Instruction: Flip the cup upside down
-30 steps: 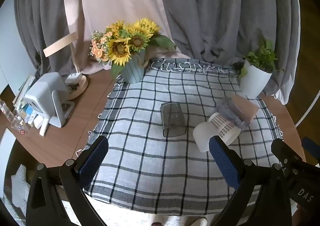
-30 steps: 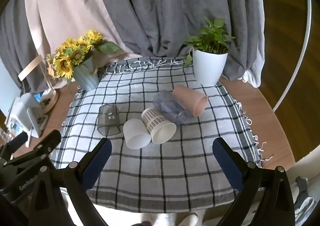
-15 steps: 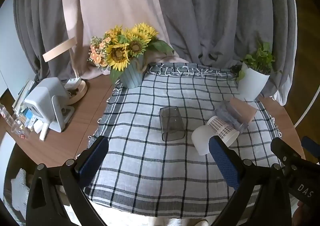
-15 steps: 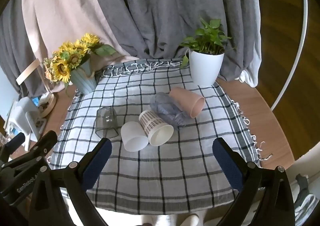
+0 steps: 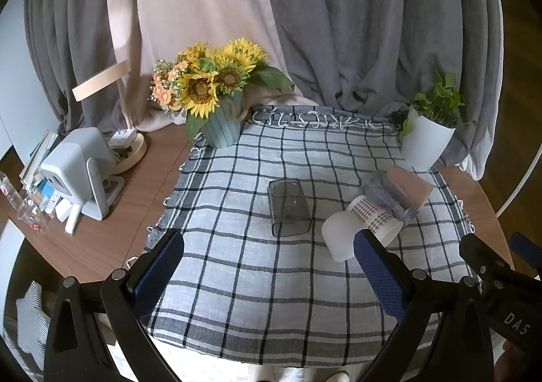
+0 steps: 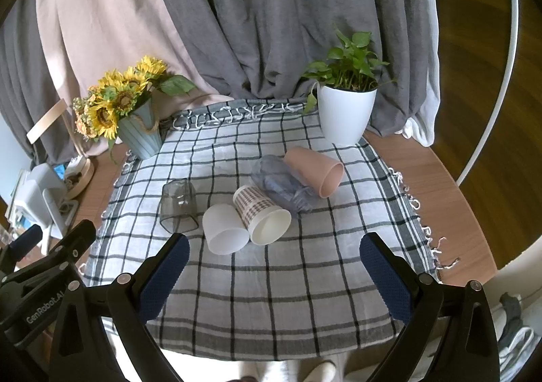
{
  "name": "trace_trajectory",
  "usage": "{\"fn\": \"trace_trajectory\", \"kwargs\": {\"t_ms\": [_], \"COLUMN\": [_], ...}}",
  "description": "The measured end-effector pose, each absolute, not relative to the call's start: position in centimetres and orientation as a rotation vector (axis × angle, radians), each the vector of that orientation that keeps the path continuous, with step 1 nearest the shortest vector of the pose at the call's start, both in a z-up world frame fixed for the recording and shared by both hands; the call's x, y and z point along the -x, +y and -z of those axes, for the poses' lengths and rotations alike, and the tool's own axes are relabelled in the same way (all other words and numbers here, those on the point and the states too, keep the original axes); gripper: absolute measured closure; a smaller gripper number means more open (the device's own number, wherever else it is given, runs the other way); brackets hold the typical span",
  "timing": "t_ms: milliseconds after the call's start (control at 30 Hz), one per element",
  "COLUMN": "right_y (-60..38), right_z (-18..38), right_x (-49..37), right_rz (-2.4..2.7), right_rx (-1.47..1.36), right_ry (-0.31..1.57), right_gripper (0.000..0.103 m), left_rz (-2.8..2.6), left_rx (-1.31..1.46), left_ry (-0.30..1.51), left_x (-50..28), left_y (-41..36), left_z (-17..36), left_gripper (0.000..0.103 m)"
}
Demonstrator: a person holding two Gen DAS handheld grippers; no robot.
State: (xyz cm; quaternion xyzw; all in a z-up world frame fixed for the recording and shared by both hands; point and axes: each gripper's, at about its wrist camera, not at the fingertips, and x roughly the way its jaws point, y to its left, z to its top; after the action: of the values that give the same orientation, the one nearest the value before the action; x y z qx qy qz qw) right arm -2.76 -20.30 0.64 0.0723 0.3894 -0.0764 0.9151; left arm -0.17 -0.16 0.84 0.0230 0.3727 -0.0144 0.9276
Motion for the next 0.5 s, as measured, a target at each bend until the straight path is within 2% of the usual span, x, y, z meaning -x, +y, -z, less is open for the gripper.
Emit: {"fn": "trace_trajectory", "kwargs": {"t_ms": [500], "right_y": [-20.13], "right_z": [-0.71], "right_x": [2.69], "right_rz": [0.159], "right_rx": [-0.148], "right_ry": [0.805], "right_gripper": [0.001], "left_rz": [0.027], "left_rx": [-0.041], "left_ry": [0.77], "left_x": [0.51], "left_y": [-0.39], "left_z": [-0.8], "left_gripper": [0.001]}}
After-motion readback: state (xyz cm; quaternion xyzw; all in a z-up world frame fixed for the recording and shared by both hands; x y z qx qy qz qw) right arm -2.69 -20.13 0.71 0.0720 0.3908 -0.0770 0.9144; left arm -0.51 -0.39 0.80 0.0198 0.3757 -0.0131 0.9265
